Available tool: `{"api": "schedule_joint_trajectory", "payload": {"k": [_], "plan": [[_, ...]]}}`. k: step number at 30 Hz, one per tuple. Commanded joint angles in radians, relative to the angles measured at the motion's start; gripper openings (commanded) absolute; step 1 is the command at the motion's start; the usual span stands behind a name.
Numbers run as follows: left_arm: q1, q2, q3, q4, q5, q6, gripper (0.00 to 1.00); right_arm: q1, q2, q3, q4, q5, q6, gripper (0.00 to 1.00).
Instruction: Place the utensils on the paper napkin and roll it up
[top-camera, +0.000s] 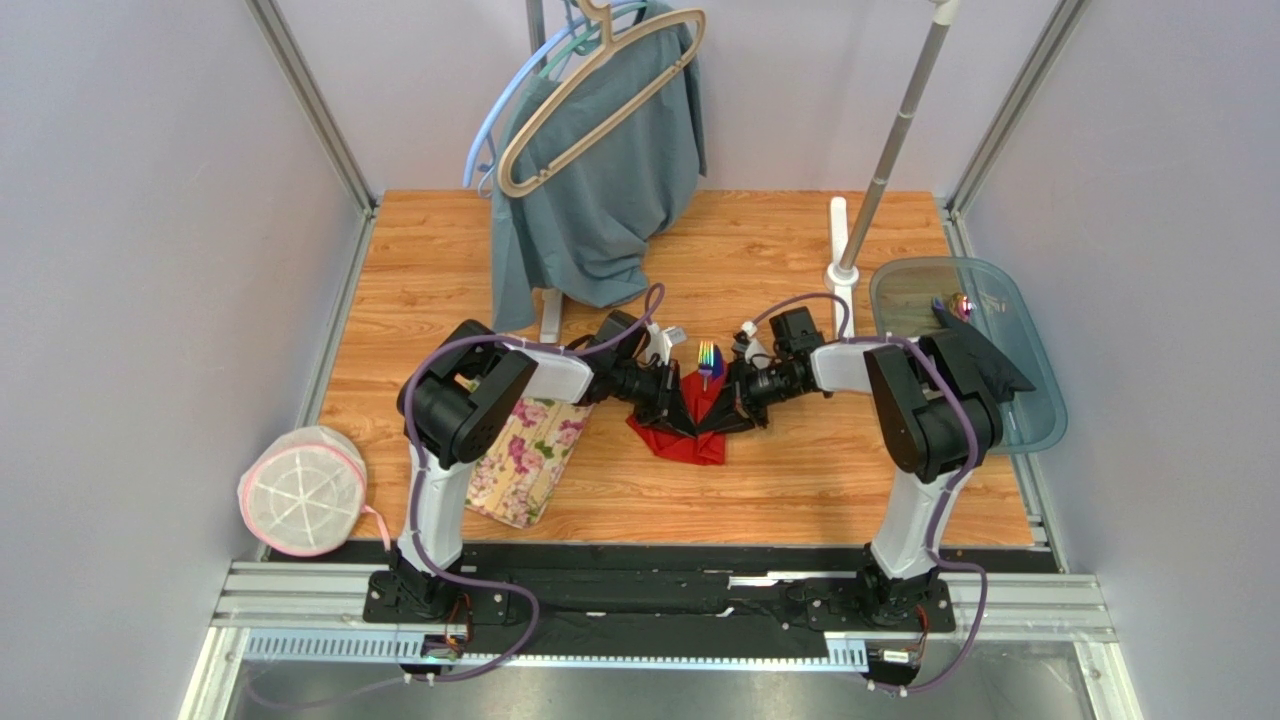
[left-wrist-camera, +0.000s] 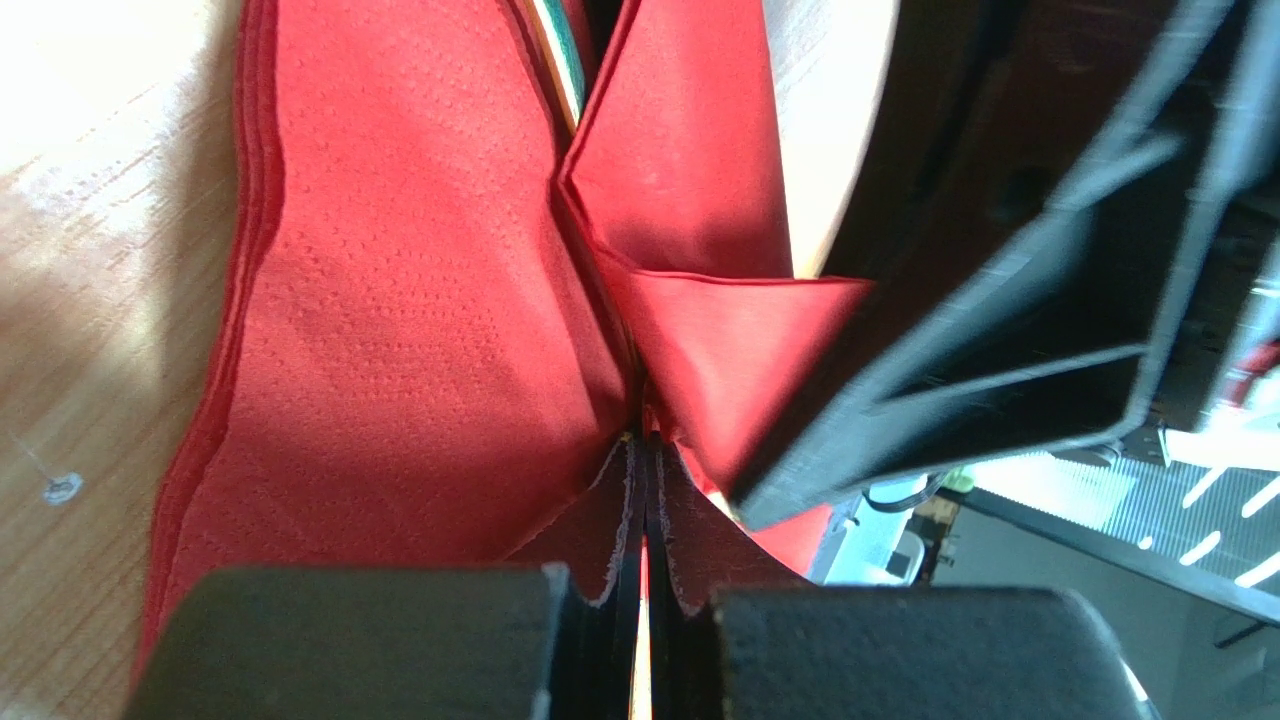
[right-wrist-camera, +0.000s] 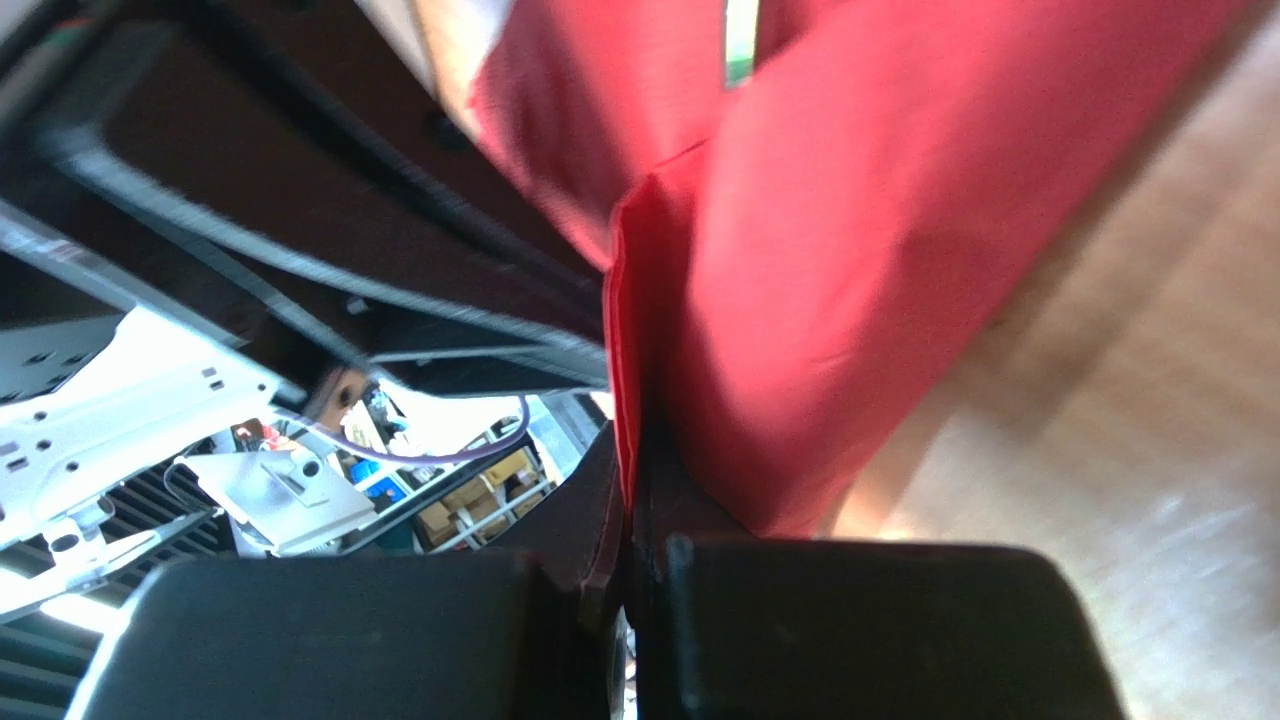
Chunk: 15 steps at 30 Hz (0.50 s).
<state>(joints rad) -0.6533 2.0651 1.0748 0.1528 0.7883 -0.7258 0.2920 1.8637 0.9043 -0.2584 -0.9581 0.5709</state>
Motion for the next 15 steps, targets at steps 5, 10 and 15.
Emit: {"api": "schedule_joint_trajectory", "payload": {"k": [5,10,15], "plan": [[-0.003,-0.011,0.011,0.004,-0.011,0.020,0.07,0.004,0.060,0.033,0.025,0.025,-0.025,0.00],[0.011,-0.068,-0.016,0.037,0.005,0.000,0.16,0.004,0.065,0.034,0.022,0.039,-0.035,0.00],[0.035,-0.152,-0.055,0.037,0.008,-0.015,0.26,0.003,0.071,0.035,0.027,0.038,-0.034,0.02]]}}
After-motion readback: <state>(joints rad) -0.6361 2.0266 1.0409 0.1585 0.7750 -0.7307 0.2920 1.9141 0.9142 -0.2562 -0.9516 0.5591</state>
